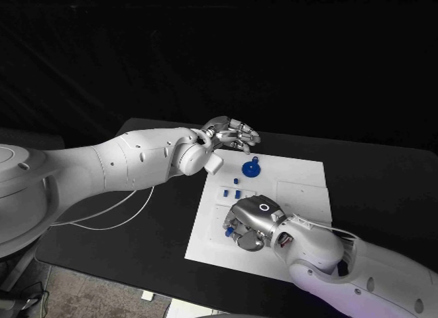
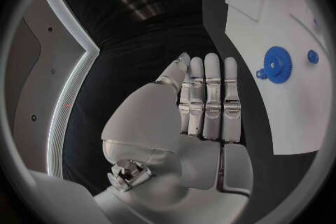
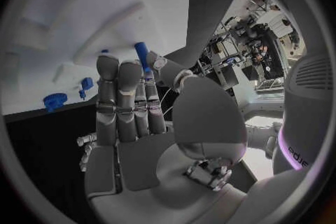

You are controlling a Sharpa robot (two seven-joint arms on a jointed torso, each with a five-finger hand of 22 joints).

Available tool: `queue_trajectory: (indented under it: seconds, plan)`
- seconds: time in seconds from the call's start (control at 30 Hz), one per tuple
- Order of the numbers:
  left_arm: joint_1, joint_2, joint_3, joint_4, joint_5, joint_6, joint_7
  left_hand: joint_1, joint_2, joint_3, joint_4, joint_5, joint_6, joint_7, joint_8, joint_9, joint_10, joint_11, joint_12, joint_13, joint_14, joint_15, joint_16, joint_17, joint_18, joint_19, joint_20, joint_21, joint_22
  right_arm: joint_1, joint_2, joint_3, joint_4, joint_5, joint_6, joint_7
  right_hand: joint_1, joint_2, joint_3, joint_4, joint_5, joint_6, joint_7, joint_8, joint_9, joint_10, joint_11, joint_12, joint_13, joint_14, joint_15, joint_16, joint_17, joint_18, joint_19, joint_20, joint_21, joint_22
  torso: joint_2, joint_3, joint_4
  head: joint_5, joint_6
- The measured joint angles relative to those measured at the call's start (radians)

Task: Assemble the parts on the task board

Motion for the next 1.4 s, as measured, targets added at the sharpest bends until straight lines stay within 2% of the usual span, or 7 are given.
queue_trajectory:
  seconds: [0.3, 0.57, 0.63, 0.8, 1.07, 1.27, 1.4]
  plan:
    - [0.0, 0.0, 0.0, 0.0, 0.0, 0.001, 0.0, 0.0, 0.0, 0.0, 0.0, 0.0, 0.0, 0.0, 0.0, 0.0, 0.0, 0.0, 0.0, 0.0, 0.0, 0.0, 0.0, 0.0, 0.0, 0.0, 0.0, 0.0, 0.0, 0.004, 0.019, -0.014, -0.021, 0.0, -0.015, -0.001, -0.019, 0.002, -0.036, 0.012, 0.062, -0.089, 0.026, 0.006, 0.005, -0.101, 0.032, 0.006, -0.004, -0.001, 0.012, 0.0, -0.003, 0.014, 0.003, 0.007, -0.015, -0.006, 0.0, -0.0005, 0.0007, 0.0, -0.002]
    - [0.0, 0.001, 0.0, 0.0, 0.0, 0.003, -0.001, 0.0, 0.0, 0.0, 0.0, 0.0, 0.0, 0.0, 0.0, 0.001, 0.0, 0.0, 0.004, 0.0, 0.0, 0.0, 0.0, -0.002, 0.0, 0.0, 0.0, 0.0, 0.0, -0.005, 0.015, -0.026, -0.037, 0.023, -0.02, 0.002, -0.03, -0.046, -0.07, 0.032, 0.072, -0.162, 0.045, 0.005, -0.002, -0.182, 0.059, 0.002, -0.008, -0.003, 0.032, 0.0, -0.018, 0.046, 0.0, 0.028, -0.048, -0.029, 0.0, -0.0003, 0.0, 0.0, -0.002]
    - [0.0, 0.001, 0.0, 0.0, 0.0, 0.004, -0.001, 0.0, 0.0, 0.0, 0.0, 0.0, 0.0, 0.0, 0.0, 0.001, 0.0, 0.0, 0.004, 0.0, 0.0, 0.0, 0.0, -0.002, 0.0, 0.0, 0.0, 0.0, 0.0, -0.005, 0.013, -0.026, -0.038, 0.03, -0.024, 0.003, -0.035, -0.076, -0.153, 0.04, 0.104, -0.199, 0.051, 0.005, -0.003, -0.22, 0.067, 0.002, -0.007, -0.004, 0.038, 0.0, -0.025, 0.047, 0.001, 0.037, -0.075, -0.045, 0.0, -0.0001, 0.0, 0.0, -0.002]
    - [0.0, 0.0, 0.0, -0.001, 0.0, 0.004, -0.002, 0.0, 0.0, 0.0, 0.0, 0.0, 0.0, 0.0, -0.004, 0.001, 0.0, 0.0, 0.004, 0.0, 0.0, 0.0, 0.0, -0.002, 0.0, 0.0, 0.0, 0.0, 0.0, -0.004, 0.004, -0.026, -0.04, 0.046, -0.042, 0.007, 0.037, -0.06, -0.432, 0.095, 0.12, -0.24, 0.064, 0.005, -0.003, -0.284, 0.084, 0.002, -0.006, -0.005, 0.041, -0.003, -0.044, 0.054, 0.0, 0.046, -0.112, -0.099, 0.0, 0.001, -0.0004, -0.002, -0.003]
    - [0.0, -0.003, 0.0, -0.001, 0.0, 0.005, -0.002, 0.0, 0.0, 0.0, 0.0, 0.0, 0.0, 0.0, -0.004, 0.001, 0.0, 0.0, 0.004, 0.0, 0.0, 0.0, 0.0, -0.002, 0.0, 0.0, 0.0, 0.0, 0.0, -0.004, -0.024, -0.025, -0.018, 0.071, -0.103, 0.018, 0.049, -0.064, -0.462, 0.129, 0.12, -0.247, 0.06, 0.005, -0.003, -0.287, 0.083, 0.002, -0.006, -0.008, 0.044, -0.003, -0.052, 0.06, 0.0, 0.046, -0.112, -0.125, 0.0, 0.0013, -0.001, -0.008, 0.0]
    - [0.0, -0.006, -0.001, -0.001, 0.0, 0.005, -0.003, 0.0, 0.0, 0.0, 0.0, 0.0, 0.0, 0.0, -0.004, 0.001, 0.0, 0.0, 0.004, 0.0, 0.0, 0.0, 0.0, -0.002, 0.0, 0.0, 0.0, 0.0, 0.0, -0.003, -0.063, 0.001, 0.026, 0.101, -0.151, 0.032, 0.049, -0.064, -0.462, 0.129, 0.116, -0.242, 0.055, 0.005, -0.003, -0.273, 0.076, 0.002, -0.006, -0.008, 0.044, -0.003, -0.052, 0.06, 0.0, 0.046, -0.095, -0.13, -0.001, 0.0016, -0.0015, -0.016, 0.003]
    - [0.0, -0.006, -0.001, -0.002, 0.0, 0.006, -0.003, 0.0, 0.0, 0.0, 0.0, 0.0, 0.0, 0.0, -0.004, 0.001, 0.0, 0.0, 0.004, -0.001, -0.002, 0.002, 0.0, -0.003, 0.0, 0.0, 0.0, 0.0, 0.0, -0.001, -0.099, 0.04, 0.051, 0.152, -0.172, 0.045, 0.045, -0.041, -0.44, 0.135, 0.107, -0.23, 0.052, 0.005, -0.003, -0.231, 0.069, 0.002, -0.006, -0.008, 0.044, -0.002, -0.047, 0.06, 0.0, 0.046, -0.071, -0.129, -0.001, 0.0016, -0.0015, -0.025, 0.009]
